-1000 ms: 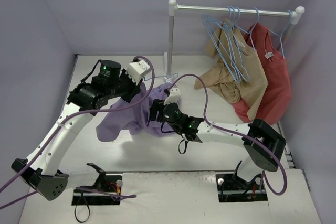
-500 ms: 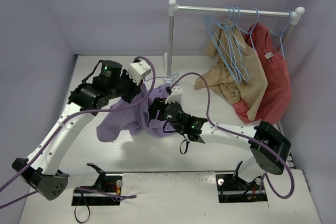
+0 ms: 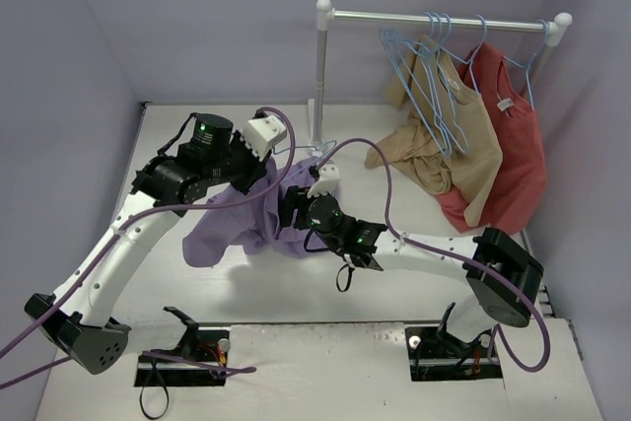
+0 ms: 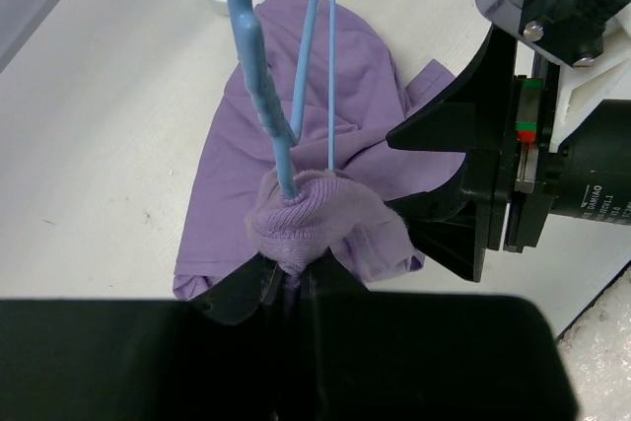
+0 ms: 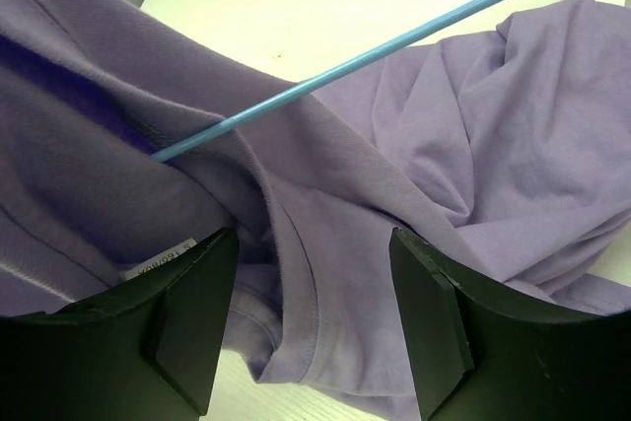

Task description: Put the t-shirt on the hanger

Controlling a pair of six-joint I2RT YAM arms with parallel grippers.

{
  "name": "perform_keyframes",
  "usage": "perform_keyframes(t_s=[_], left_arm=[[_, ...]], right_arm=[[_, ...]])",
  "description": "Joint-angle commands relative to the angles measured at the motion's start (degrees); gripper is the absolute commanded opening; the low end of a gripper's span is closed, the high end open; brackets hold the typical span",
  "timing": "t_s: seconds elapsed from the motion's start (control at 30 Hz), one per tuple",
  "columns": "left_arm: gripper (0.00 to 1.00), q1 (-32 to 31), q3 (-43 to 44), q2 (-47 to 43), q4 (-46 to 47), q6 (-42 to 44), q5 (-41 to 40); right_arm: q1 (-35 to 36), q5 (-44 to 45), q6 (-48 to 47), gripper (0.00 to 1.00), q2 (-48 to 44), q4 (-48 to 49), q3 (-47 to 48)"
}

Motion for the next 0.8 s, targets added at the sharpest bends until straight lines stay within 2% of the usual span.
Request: perform_keyframes(t_s=[0.0,0.53,0.63,0.7,0.77], left_arm=[[0.00,-0.27,2.47,-2.33,4.40,-0.57,-0.55],[0.00,-0.27,3.62,-3.39,4.62,-1.38,-3.40],[0.00,-0.25,3.26,-3.75,4.49,-1.10,-3.62],[0.00,-0.18,2.74,-4.27,4.57,-0.68,-3.62],[0.00,-0.18,2.30,-4.62,4.58,-0.50,-3.37]], right_arm=[[-0.15,2.15,0.68,0.59,0.73,3.97,-0.88],[-1.51,4.20,2.76,0.53,-1.27,-2.11,-6.26],[-3.25,4.39,2.67,0.48,-3.31,-3.41,-7.85],[-4.96,4.08,2.36,0.41,-5.13,-3.93,-8.63],[-6.21,3.29,1.05,0.29,-6.53,-4.55,-9.43]])
